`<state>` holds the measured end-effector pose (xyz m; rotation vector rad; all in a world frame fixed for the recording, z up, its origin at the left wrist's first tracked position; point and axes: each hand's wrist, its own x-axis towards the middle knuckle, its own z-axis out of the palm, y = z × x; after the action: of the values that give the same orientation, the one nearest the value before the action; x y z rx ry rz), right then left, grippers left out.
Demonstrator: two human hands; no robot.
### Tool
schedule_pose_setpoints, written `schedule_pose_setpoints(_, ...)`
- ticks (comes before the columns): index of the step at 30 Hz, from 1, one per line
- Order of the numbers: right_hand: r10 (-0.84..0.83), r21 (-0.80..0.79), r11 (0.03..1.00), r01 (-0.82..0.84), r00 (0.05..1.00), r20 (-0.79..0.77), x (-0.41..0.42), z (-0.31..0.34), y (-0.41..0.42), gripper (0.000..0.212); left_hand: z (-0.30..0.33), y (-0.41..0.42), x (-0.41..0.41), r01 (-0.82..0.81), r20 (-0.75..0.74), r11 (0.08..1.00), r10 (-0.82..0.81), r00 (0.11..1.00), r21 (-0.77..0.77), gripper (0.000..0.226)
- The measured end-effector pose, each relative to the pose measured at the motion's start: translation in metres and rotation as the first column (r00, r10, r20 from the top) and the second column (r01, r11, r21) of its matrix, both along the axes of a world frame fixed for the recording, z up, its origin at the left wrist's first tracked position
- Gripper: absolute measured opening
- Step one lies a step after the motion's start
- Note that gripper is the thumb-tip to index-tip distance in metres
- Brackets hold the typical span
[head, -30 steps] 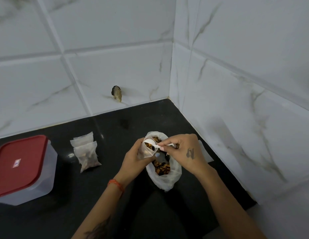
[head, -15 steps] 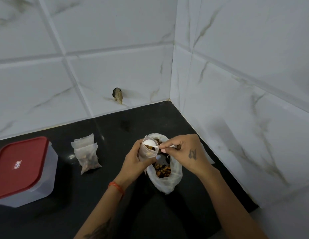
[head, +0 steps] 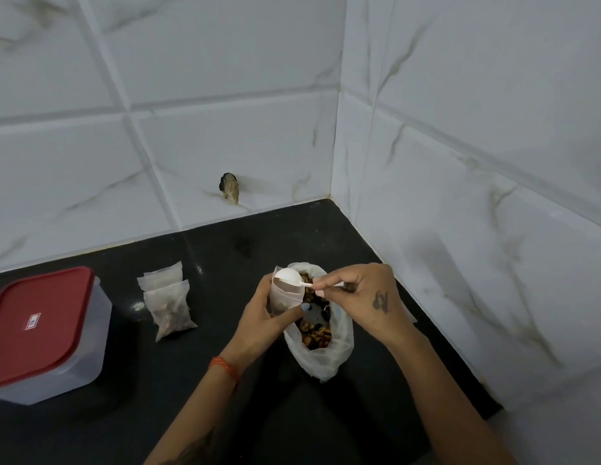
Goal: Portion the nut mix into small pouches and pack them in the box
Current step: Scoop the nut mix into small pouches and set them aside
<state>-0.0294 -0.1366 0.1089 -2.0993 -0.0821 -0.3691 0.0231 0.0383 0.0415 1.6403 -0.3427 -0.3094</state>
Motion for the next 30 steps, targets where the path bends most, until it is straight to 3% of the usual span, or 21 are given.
schedule_pose_setpoints(2,-0.017,0.066,0.998,0.022,0.997,-0.07,-0.001,0.002,0.0,0.017,-0.001,0.0,0.0,-0.013,0.008,1.0,0.013,1.0,0.0,0.057)
schedule_pose_setpoints(4,-0.012,0.274,0.959,0.067,0.98,-0.198,-0.003,0.004,0.0,0.017,-0.001,0.002,0.0,-0.022,0.019,1.0,0.022,1.0,0.008,0.056)
schedule_pose_setpoints(7,-0.014,0.589,0.783,0.2,0.952,-0.305,-0.005,0.003,-0.001,0.015,-0.003,0.006,0.0,-0.031,0.029,0.999,0.03,0.999,0.032,0.057)
schedule_pose_setpoints(14,-0.078,0.674,0.641,0.367,0.905,-0.418,-0.006,-0.015,-0.011,0.018,-0.021,0.026,-0.005,-0.095,-0.04,0.993,0.098,0.994,0.071,0.053)
schedule_pose_setpoints(17,-0.059,0.686,0.666,0.293,0.937,-0.344,-0.008,-0.02,-0.007,0.018,-0.024,0.029,-0.008,-0.087,-0.054,0.99,0.093,0.994,0.107,0.058)
schedule_pose_setpoints(19,-0.004,0.598,0.783,0.174,0.961,-0.275,-0.008,-0.019,-0.001,0.019,-0.024,0.029,-0.009,-0.076,-0.051,0.992,0.082,0.995,0.104,0.06)
schedule_pose_setpoints(20,0.018,0.479,0.871,0.107,0.968,-0.248,-0.009,-0.019,0.002,0.02,-0.023,0.029,-0.009,-0.071,-0.048,0.993,0.075,0.996,0.096,0.06)
schedule_pose_setpoints(22,0.024,0.069,0.998,-0.014,0.99,-0.137,-0.008,-0.024,0.011,0.02,-0.022,0.028,-0.008,-0.062,-0.026,0.994,0.064,0.998,0.095,0.059)
schedule_pose_setpoints(24,0.051,-0.203,0.978,-0.039,0.997,0.054,-0.009,-0.029,0.02,0.017,-0.019,0.027,-0.008,-0.052,0.0,0.994,0.052,0.999,0.1,0.059)
schedule_pose_setpoints(26,0.078,-0.269,0.962,-0.035,0.985,0.152,-0.009,-0.027,0.022,0.027,-0.017,0.026,-0.008,-0.058,-0.001,0.993,0.058,0.998,0.099,0.061)
schedule_pose_setpoints(30,0.111,-0.376,0.925,-0.053,0.985,0.134,-0.007,-0.027,0.015,0.016,-0.014,0.027,-0.008,-0.064,0.021,0.991,0.062,0.998,0.116,0.056)
